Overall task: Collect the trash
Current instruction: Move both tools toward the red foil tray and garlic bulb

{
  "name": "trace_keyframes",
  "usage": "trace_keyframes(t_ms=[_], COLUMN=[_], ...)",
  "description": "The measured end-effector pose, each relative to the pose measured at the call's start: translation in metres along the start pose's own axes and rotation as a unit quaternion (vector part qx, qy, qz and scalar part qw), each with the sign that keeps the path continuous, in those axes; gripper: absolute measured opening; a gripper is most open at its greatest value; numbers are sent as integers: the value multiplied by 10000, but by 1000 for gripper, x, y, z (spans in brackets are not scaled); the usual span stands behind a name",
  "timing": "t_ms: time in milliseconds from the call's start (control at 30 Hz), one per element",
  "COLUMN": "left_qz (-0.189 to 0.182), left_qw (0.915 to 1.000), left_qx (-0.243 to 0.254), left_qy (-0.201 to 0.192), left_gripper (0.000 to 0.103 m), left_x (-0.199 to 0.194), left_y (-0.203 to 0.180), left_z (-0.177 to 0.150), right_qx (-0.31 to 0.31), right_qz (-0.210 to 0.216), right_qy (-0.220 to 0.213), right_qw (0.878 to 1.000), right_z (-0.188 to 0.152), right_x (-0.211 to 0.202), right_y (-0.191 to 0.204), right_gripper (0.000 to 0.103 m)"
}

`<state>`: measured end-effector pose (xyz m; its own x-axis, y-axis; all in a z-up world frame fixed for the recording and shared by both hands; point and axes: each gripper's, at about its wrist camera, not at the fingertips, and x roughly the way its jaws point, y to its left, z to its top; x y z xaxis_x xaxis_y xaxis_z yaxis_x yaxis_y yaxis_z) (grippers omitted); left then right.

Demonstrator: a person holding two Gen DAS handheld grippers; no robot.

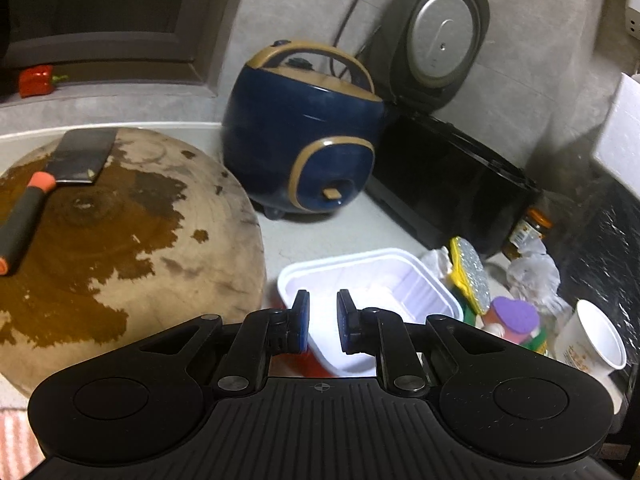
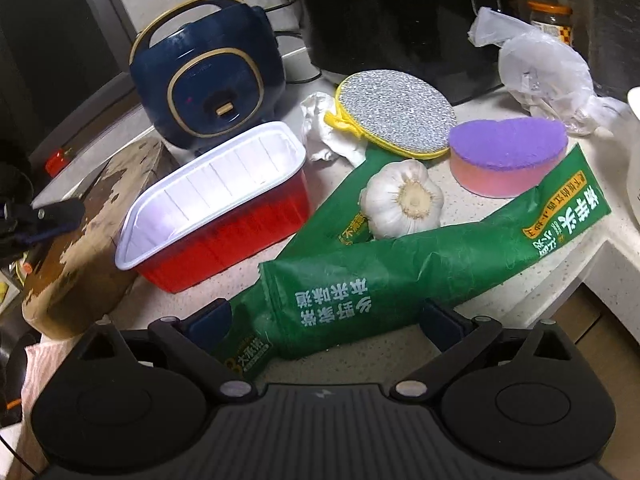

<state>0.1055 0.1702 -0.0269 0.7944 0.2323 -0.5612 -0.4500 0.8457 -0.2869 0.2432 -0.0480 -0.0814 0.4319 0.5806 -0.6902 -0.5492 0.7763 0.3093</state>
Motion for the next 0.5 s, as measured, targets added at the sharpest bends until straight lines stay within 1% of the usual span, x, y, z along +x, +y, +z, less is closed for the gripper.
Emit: trace_keyframes(t_ms=[100, 333, 433, 467, 500], left_qz=[53, 243, 303, 332, 365], left_qw=[10000, 9997, 9994, 9992, 9991], left_qx=[5, -25, -134, -173, -197], left_qy=[-26, -64, -115, -123, -114], left_gripper=[17, 17, 17, 17, 17], left_x=[2, 5, 3, 1, 0], left_y=[1, 8, 15, 19, 21], left_z=[3, 9, 13, 15, 16], right_qx=[19, 597, 589, 511, 434], right_qz=[24, 133, 296, 309, 247], right_qy=[41, 83, 158, 197, 240], right_qw=[10000, 9981, 9977, 9980, 9985], right_z=[1, 8, 12, 14, 16], right_x=[0, 0, 3, 4, 5], right_y=[-1, -10, -10, -9, -7], right_gripper=[102, 103, 102, 101, 95])
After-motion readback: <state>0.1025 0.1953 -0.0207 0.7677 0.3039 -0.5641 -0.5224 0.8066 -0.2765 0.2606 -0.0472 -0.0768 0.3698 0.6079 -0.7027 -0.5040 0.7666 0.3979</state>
